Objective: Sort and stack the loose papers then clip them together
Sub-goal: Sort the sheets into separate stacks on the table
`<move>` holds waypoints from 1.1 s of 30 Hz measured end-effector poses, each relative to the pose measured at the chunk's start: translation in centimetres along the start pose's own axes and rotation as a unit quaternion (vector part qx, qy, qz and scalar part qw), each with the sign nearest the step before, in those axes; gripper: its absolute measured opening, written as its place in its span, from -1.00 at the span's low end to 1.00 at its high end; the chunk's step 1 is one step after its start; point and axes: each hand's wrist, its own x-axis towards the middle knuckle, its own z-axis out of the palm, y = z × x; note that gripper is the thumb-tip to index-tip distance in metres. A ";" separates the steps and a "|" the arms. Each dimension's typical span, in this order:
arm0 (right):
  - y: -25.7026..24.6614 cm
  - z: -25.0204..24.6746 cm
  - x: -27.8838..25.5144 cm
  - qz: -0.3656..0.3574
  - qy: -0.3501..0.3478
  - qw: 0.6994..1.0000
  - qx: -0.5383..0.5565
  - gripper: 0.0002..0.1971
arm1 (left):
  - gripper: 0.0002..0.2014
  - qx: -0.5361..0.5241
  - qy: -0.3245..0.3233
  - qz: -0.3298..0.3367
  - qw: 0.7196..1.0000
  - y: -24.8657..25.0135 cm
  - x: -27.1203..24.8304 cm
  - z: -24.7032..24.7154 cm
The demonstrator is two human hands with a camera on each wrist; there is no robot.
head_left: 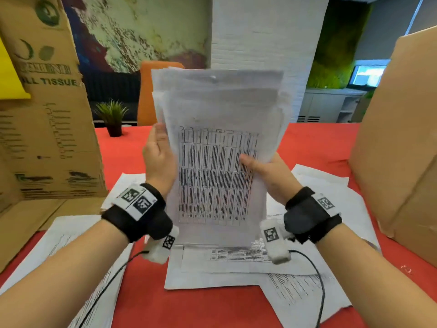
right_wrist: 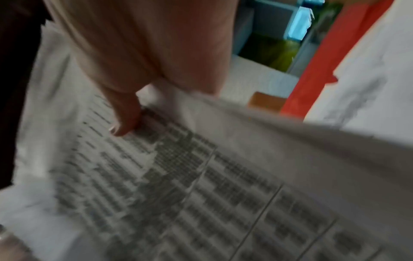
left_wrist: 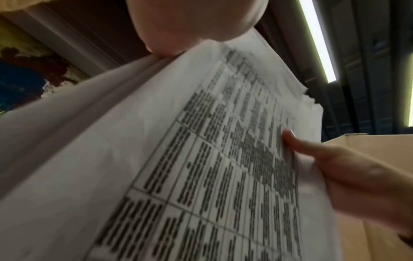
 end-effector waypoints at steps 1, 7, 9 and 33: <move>-0.5 0.4 0.2 -0.006 0.023 1.000 0.015 -0.64 | -0.76 0.003 0.003 0.008 1.000 0.2 -0.3 0.2; -5.7 0.7 1.8 -0.071 0.077 0.992 0.066 -0.73 | -0.53 0.005 -0.014 0.192 0.981 4.6 1.3 0.5; -6.5 0.3 1.8 -0.095 0.064 0.992 0.051 -0.75 | -0.67 0.023 0.002 0.171 0.985 4.7 2.4 0.1; 0.7 -1.0 2.2 0.005 0.239 0.965 0.107 -0.73 | -0.24 0.055 0.016 -0.331 0.942 -5.6 -2.2 -1.4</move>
